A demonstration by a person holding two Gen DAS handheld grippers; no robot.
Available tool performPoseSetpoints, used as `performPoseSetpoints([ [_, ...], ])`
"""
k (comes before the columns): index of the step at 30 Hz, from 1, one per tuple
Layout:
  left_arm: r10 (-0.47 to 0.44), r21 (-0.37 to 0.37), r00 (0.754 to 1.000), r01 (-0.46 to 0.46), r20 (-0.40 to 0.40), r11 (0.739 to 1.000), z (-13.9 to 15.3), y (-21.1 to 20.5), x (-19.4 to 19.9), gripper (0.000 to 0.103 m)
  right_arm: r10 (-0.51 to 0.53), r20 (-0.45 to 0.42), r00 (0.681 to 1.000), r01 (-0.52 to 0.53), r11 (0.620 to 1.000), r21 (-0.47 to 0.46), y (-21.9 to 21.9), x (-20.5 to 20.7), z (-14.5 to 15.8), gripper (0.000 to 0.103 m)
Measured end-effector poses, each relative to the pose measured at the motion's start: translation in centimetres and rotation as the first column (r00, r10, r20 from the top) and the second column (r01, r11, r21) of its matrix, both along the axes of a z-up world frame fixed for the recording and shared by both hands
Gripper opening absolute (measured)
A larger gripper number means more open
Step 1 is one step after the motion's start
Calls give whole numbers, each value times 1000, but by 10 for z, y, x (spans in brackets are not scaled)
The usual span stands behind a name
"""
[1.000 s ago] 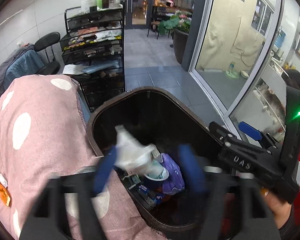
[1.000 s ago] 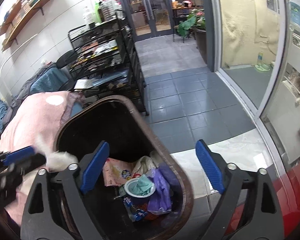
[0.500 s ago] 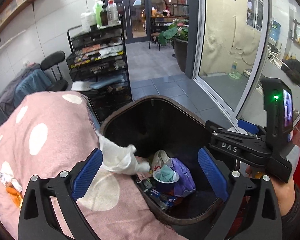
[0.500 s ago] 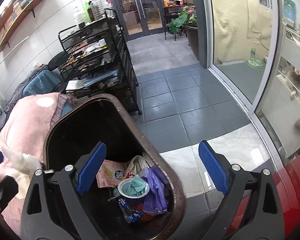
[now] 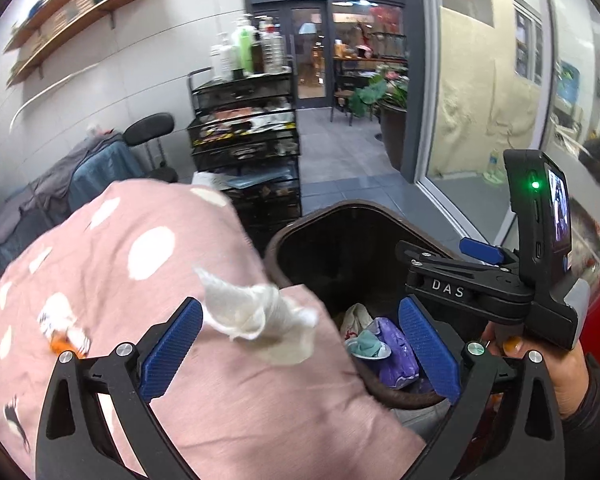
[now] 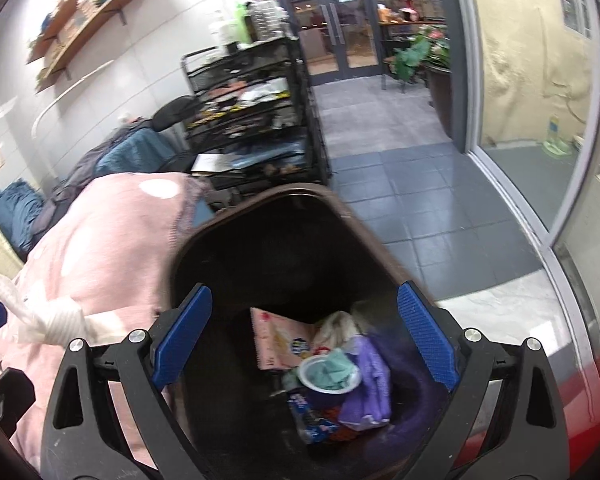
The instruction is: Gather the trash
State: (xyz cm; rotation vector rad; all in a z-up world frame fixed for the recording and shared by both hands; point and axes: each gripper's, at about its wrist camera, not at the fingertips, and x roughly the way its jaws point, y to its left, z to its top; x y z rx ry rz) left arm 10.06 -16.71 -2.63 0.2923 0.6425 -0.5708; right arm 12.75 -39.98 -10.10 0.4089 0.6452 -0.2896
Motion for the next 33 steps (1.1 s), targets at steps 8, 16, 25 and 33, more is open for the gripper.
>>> performPoseSetpoints([
  [8, 161, -52, 987, -162, -17, 985, 5, 64, 7, 98, 173, 40, 984, -173, 985, -19, 59, 23, 19, 94],
  [16, 367, -68, 930, -368, -33, 927, 4, 146, 18, 98, 386, 61, 921, -385, 923, -33, 126, 46, 37, 94],
  [25, 562, -51, 823, -567, -81, 822, -9, 247, 28, 98, 627, 23, 779, -626, 779, -48, 222, 82, 54, 95],
  [33, 608, -93, 772, -630, -186, 771, -25, 294, 36, 97, 740, -78, 668, -743, 669, -20, 295, 104, 45, 95],
])
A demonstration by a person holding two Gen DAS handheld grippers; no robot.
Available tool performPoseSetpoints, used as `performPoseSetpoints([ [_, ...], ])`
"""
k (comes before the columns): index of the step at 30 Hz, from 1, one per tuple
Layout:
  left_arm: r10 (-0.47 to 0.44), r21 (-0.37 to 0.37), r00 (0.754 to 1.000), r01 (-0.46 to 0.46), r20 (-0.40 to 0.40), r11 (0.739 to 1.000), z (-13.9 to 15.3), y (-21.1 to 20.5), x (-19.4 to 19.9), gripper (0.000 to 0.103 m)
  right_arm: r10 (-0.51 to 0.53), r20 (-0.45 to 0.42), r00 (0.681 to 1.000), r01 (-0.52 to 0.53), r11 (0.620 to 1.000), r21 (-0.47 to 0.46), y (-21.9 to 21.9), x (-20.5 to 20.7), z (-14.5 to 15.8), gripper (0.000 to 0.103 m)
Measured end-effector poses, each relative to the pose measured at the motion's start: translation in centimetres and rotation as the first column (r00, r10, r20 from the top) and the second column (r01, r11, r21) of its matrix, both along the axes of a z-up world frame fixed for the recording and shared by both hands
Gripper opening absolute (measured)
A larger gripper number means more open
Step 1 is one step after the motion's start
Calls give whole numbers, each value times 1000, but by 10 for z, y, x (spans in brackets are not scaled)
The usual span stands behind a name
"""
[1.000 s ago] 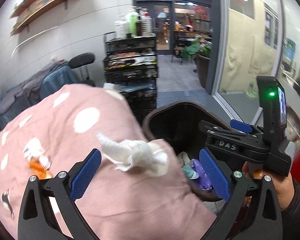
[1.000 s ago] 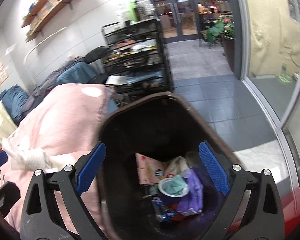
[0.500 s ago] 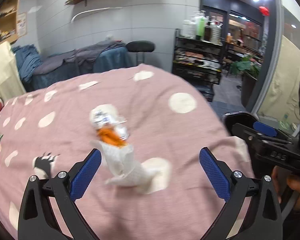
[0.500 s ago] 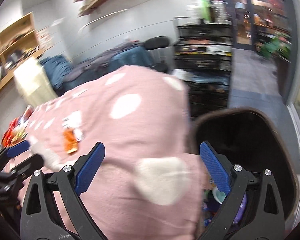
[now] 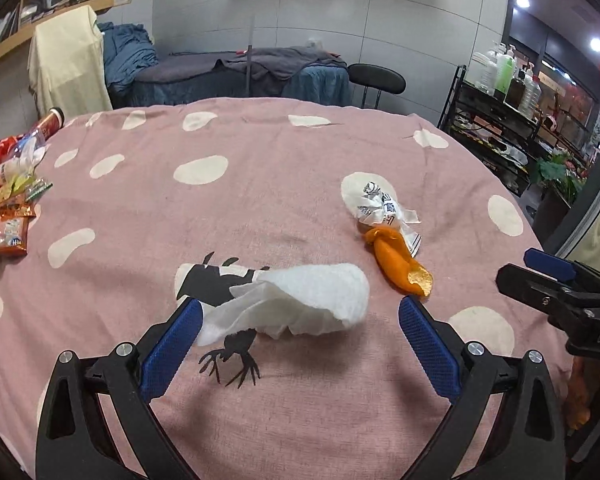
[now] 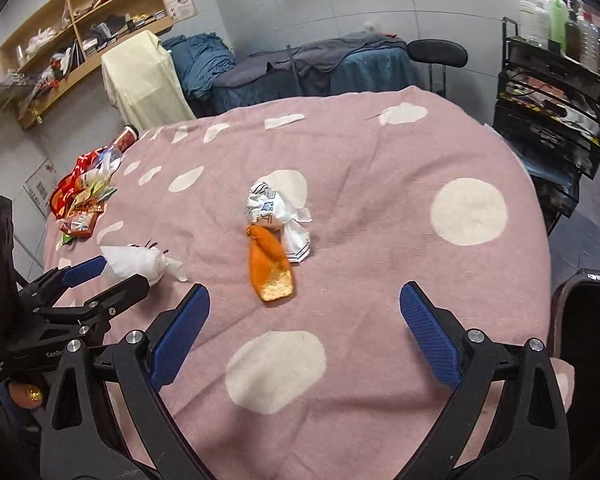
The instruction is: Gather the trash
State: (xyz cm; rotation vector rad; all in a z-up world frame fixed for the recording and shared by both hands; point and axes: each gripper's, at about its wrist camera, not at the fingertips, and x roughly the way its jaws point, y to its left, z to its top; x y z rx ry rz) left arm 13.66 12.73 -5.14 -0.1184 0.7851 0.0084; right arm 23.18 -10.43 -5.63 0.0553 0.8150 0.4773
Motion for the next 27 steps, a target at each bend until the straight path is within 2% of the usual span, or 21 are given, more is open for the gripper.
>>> performPoseSetpoints([
  [4, 13, -74, 1000, -14, -19, 997, -3, 11, 3, 97, 45, -63, 997, -50, 996, -71, 31, 23, -8, 94],
  [6, 18, -85, 1000, -18, -8, 996, -2, 13, 1, 97, 56, -89, 994, -67, 990, -122, 45, 36, -13, 87],
  [8, 17, -89, 1000, -17, 0, 996, -2, 14, 0, 97, 77, -135, 988, -97, 985, -140, 55, 48, -20, 74],
  [10, 19, -84, 1000, -19, -2, 996, -3, 13, 0, 97, 98, -213, 972, -131, 980, -147, 66, 63, -35, 66],
  [13, 15, -73, 1000, -16, -4, 997, -3, 12, 1, 96, 112, -317, 942, -166, 975, -148, 74, 76, -54, 42],
  [15, 12, -57, 1000, -13, -5, 998, -4, 10, 0, 96, 119, -309, 943, -172, 974, -150, 75, 75, -55, 32],
  [16, 10, -50, 1000, -10, -2, 999, -4, 9, -1, 89, 121, -301, 946, -172, 974, -148, 75, 74, -55, 25],
  [17, 11, -45, 1000, -11, -1, 999, -4, 9, -1, 74, 117, -282, 952, -163, 976, -145, 73, 71, -53, 20],
  [18, 9, -43, 1000, -9, -8, 999, -6, 9, -1, 66, 115, -273, 955, -158, 978, -140, 71, 69, -53, 19],
  [20, 1, -50, 1000, -2, -26, 999, -9, 9, -2, 39, 111, -252, 961, -142, 984, -109, 64, 66, -51, 17],
  [21, -6, -59, 1000, 4, -26, 998, -9, 9, -3, 35, 103, -235, 966, -126, 988, -84, 59, 65, -49, 17],
  [22, -14, -69, 1000, 12, -18, 998, -8, 9, -6, 24, 96, -221, 970, -113, 991, -65, 55, 63, -47, 16],
  [23, -20, -73, 1000, 20, -8, 997, -5, 8, -9, 20, 83, -189, 978, -92, 995, -39, 47, 58, -41, 16],
  [27, -66, -108, 998, 68, 20, 992, 6, 0, -19, 17, 56, -75, 996, -57, 998, -18, 28, 36, -19, 16],
])
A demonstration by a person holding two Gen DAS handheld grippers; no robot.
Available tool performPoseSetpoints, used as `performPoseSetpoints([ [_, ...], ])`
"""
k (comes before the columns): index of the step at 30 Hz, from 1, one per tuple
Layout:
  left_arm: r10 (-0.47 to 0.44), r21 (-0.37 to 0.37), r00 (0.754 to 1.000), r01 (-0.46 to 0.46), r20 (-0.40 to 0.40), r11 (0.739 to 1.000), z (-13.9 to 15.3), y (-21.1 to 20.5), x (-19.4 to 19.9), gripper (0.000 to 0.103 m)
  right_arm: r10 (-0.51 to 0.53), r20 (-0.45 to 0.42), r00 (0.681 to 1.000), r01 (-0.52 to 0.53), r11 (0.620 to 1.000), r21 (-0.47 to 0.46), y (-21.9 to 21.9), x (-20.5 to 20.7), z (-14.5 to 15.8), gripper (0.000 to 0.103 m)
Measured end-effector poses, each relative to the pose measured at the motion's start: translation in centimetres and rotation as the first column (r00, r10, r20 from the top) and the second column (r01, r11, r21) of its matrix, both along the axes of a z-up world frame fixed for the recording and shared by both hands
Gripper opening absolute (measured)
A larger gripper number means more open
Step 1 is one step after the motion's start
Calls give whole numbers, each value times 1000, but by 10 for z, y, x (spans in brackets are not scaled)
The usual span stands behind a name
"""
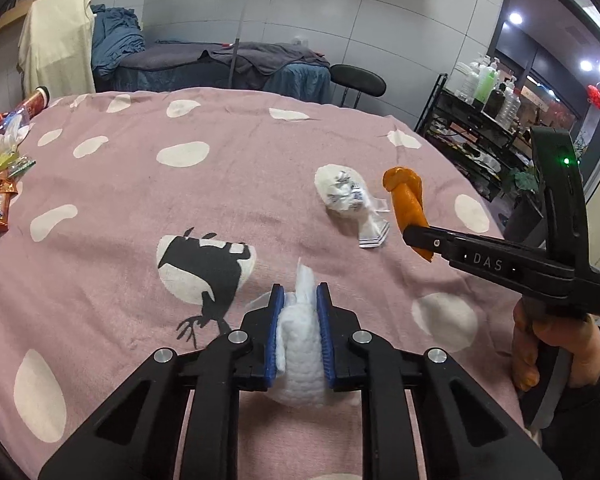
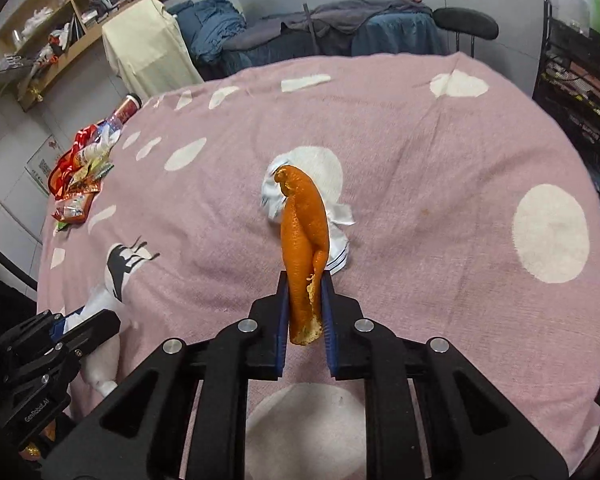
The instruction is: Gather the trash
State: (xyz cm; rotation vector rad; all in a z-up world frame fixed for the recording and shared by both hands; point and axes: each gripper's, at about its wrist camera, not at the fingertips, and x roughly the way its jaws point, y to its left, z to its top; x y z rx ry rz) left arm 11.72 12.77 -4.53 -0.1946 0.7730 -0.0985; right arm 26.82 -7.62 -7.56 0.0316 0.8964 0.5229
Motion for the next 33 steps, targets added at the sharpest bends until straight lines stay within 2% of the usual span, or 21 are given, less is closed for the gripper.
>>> performPoseSetpoints([
  [2, -24, 4, 999, 24, 23, 1000, 9, -9, -4, 16, -16, 52, 999, 15, 1000, 6, -8, -12, 12, 16],
  [7, -124, -3, 989, 124, 82, 992, 30, -42, -11, 16, -70, 102, 992, 64, 996, 66, -43, -36, 28, 16],
  [13, -262, 8, 960, 262, 94, 965, 36, -101, -1, 16, -246, 147, 958, 232, 967, 105, -115, -65, 37, 16],
  [17, -355, 11, 931, 355, 83, 935, 35, -143, 9, 16, -389, 169, 906, 381, 921, 78, -170, -83, 35, 16],
  [21, -442, -1, 895, 443, 58, 897, 33, -185, 16, 16, -534, 143, 833, 538, 843, 18, -223, -93, 17, 16],
  [24, -498, 7, 866, 498, 36, 867, 29, -217, 21, 16, -603, 109, 790, 610, 792, -37, -254, -100, -1, 16],
  [25, -511, 11, 859, 511, 31, 859, 28, -226, 21, 16, -620, 100, 778, 626, 778, -44, -263, -102, -7, 19],
  [27, -542, 20, 840, 542, 17, 840, 25, -247, 22, 16, -659, 70, 749, 662, 748, -46, -285, -108, -20, 32],
  [29, -565, 29, 825, 564, 4, 825, 22, -263, 23, 16, -683, 57, 728, 685, 728, -36, -296, -115, -27, 66],
  [33, -605, 37, 795, 606, -40, 794, 13, -295, 29, 16, -736, 44, 676, 737, 676, -4, -317, -129, -34, 67],
])
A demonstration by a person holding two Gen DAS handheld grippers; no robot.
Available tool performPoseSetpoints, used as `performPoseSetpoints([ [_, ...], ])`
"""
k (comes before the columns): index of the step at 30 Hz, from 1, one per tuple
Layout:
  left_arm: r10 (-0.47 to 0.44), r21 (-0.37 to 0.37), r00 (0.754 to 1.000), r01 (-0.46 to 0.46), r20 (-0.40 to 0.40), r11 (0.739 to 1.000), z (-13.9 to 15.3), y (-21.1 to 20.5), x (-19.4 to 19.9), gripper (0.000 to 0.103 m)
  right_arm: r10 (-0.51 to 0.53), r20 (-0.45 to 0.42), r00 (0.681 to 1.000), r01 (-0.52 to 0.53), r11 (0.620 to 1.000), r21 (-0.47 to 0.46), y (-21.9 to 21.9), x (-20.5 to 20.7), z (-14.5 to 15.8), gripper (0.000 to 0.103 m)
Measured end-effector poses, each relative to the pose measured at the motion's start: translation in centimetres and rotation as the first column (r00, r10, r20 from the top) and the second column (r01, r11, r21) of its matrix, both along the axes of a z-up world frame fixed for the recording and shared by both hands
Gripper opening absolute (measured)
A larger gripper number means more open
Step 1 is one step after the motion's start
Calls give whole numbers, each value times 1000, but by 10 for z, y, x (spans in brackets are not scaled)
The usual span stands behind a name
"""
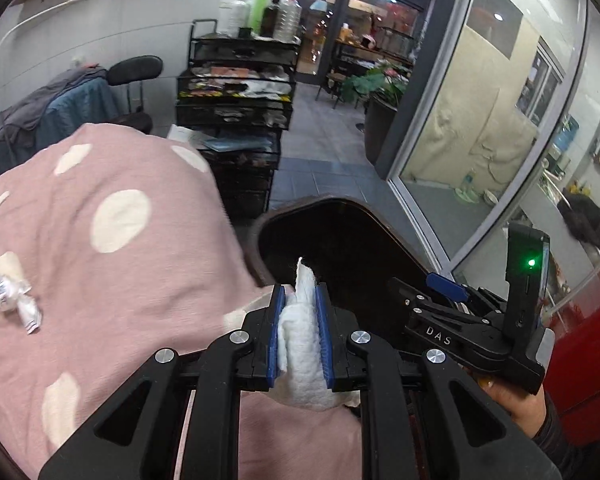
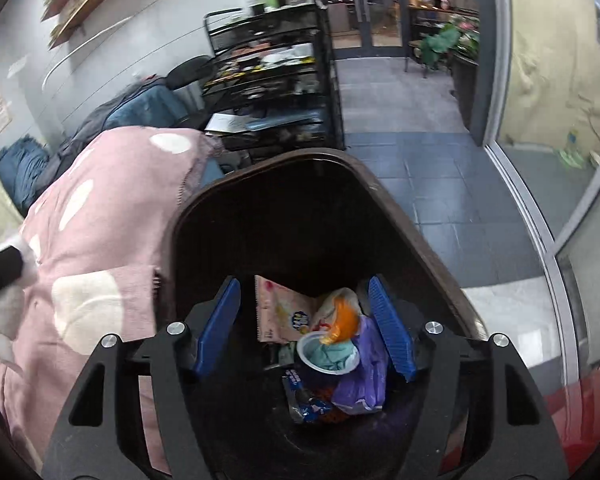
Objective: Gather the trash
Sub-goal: 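Drop the orange peel into the bin while the left tool drops the tissue there, then move the left tool back to the crumpled white wrapper and grasp it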
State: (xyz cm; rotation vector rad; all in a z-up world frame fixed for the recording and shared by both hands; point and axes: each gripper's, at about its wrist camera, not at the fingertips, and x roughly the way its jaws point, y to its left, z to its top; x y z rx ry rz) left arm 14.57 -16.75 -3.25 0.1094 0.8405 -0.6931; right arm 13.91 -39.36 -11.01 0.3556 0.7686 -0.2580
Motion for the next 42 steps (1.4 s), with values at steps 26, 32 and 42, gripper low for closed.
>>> performPoseSetpoints([
  [26, -134, 143, 988, 123, 71, 982, -28, -84, -13, 97, -200, 31, 979, 200, 980, 14, -71, -27, 1, 83],
  [32, -103, 112, 989, 91, 110, 989, -10, -61, -19, 98, -165, 49, 985, 164, 986, 22, -58, -25, 5, 86],
  [42, 107, 135, 971, -138, 215, 981, 7, 30, -8, 98, 1, 126, 992, -5, 1000, 31, -2, -15, 25, 89],
])
